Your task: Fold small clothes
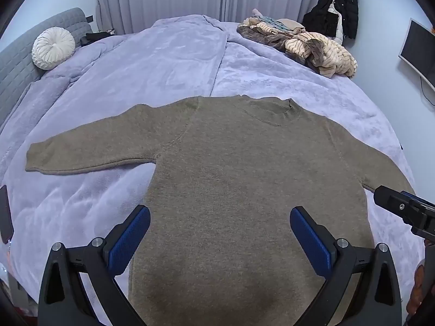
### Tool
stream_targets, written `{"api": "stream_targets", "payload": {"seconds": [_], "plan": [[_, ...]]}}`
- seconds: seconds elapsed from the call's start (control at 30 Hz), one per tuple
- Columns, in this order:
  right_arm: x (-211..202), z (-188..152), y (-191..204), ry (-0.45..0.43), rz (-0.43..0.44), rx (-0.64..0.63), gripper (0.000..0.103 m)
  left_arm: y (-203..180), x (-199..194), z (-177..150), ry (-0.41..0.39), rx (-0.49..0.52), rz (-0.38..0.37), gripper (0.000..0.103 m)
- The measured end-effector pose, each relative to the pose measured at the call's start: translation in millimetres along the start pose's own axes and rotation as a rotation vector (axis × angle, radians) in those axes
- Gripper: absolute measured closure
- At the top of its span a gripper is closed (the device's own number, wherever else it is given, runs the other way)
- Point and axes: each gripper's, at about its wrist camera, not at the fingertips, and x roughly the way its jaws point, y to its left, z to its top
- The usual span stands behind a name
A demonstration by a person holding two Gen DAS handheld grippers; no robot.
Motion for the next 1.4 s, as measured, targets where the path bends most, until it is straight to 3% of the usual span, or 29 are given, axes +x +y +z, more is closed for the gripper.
{"api": "stream_targets", "payload": {"seconds": [1.4], "plan": [[18,-8,-6,0.022,-0.016,0.017,0.000,-4,11,-6,0.023,0.007,0.015,0.000]]}}
